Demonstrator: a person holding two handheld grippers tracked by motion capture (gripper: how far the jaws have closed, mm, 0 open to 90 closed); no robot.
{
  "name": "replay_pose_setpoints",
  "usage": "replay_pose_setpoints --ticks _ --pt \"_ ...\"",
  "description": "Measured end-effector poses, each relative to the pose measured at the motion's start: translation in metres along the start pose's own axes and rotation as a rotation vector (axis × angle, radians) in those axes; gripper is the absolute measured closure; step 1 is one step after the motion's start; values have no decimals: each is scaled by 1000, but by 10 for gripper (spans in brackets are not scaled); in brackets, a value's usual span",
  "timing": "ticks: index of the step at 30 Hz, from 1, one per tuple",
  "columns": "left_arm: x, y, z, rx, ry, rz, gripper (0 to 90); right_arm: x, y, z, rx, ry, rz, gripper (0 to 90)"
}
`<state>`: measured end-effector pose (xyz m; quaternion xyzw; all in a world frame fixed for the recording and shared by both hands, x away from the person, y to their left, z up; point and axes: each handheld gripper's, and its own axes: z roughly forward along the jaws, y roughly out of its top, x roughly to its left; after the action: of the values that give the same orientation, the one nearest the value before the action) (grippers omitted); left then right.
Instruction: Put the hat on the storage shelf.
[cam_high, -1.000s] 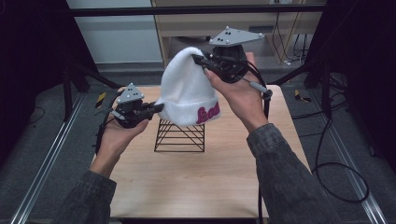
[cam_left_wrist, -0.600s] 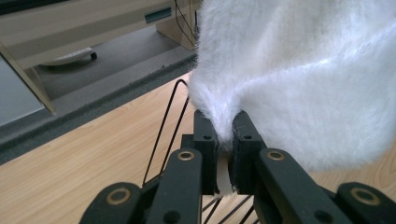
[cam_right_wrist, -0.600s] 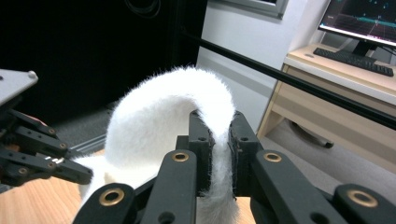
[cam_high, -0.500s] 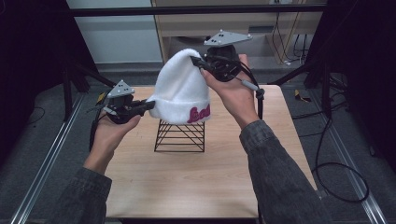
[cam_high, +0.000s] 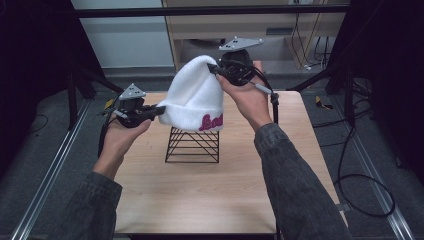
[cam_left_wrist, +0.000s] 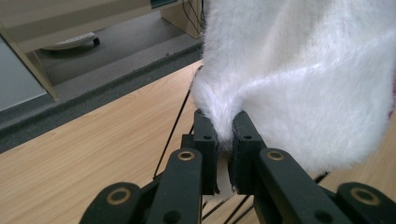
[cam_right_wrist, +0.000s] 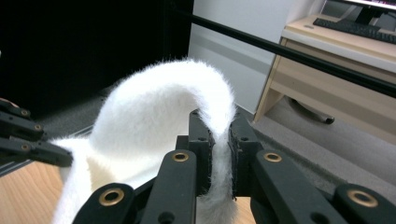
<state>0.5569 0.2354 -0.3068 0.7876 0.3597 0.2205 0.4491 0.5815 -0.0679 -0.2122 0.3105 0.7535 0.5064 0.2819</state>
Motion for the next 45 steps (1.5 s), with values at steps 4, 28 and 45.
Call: replay_pose_setpoints --ticks 4,28,45 --pt "3 -2 4 17 19 22 831 -3 -9 9 9 3 7 827" --pt "4 -7 13 20 55 45 831 -5 -23 18 -10 21 25 828" --pt "23 -21 15 -10 88 -4 831 5 -16 34 -19 40 3 828"
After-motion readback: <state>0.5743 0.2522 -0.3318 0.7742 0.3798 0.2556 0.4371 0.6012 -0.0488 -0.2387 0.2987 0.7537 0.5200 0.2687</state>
